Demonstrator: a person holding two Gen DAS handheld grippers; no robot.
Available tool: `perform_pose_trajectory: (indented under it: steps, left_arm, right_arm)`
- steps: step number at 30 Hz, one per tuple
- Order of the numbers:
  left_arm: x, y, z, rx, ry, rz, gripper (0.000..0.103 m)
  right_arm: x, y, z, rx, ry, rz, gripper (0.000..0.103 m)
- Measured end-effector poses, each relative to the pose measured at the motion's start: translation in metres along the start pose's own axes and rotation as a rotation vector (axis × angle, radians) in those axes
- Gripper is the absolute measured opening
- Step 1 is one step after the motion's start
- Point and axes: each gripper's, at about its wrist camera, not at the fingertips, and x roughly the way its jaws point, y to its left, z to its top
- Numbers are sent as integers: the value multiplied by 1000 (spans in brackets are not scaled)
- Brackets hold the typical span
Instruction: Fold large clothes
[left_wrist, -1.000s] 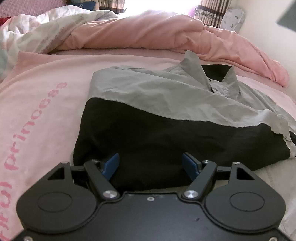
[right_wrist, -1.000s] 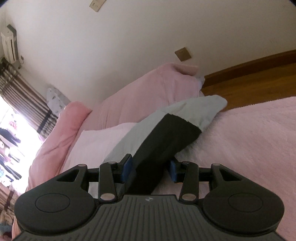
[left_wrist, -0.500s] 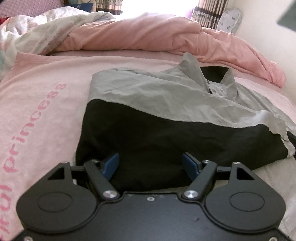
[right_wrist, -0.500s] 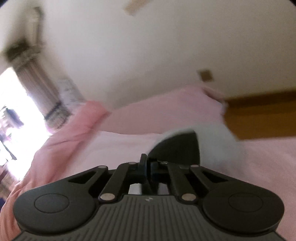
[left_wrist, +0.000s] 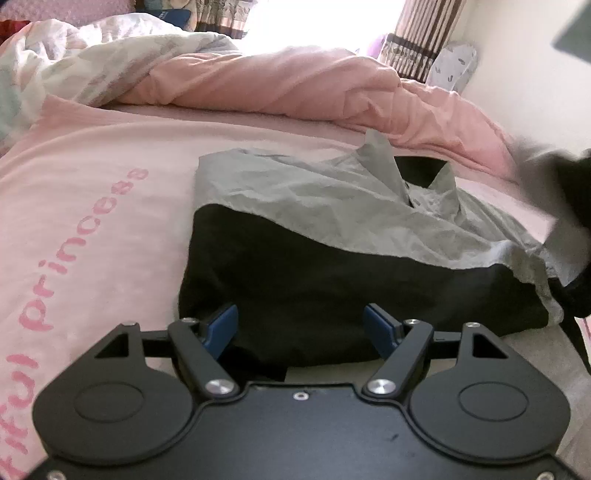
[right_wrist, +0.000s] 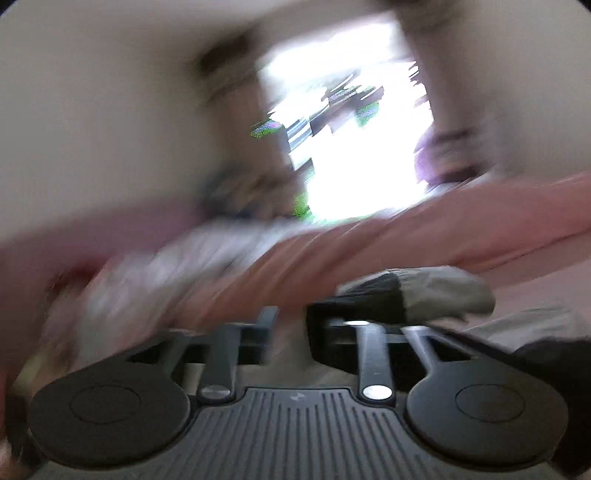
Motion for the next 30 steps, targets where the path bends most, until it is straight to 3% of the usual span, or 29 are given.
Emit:
perform_pose_trajectory:
  steps: [3,6,12,15,18,21,24,28,30]
  left_arm:
    - [-7,4,1,-15,-12,-17,76]
    - [-5,7,-1,-36,-8,-49,76]
    - [13,-6,2,-56,14,-96,76]
    - [19,-18,3,-42,13,-104,76]
    - [20,-20,3,-36,18,-93,76]
    - [14,-14,3,-45,16,-82,76]
    - [10,-7,5,-43,12,-51,76]
    - [7,0,8,-70,7,-45,76]
    - [7,-2,8,-77,6,-51,76]
  right_arm:
    - [15,21,-29,-85,110,-12,53]
    - [0,2,-39,-46,139,-32,53]
    - [-33,-68,-33,151,87,-194,58]
    - [-21,-85,-30,227,81,-134,58]
    - [16,-64,-34,139,122,-296,56]
    - [41,-63,-47,64,165,-373,51]
    - [51,-57,-50,69,189,-318,47]
    - [44,-30,-42,127,167,-92,47]
    - [39,-21,-40,144,171,-29,47]
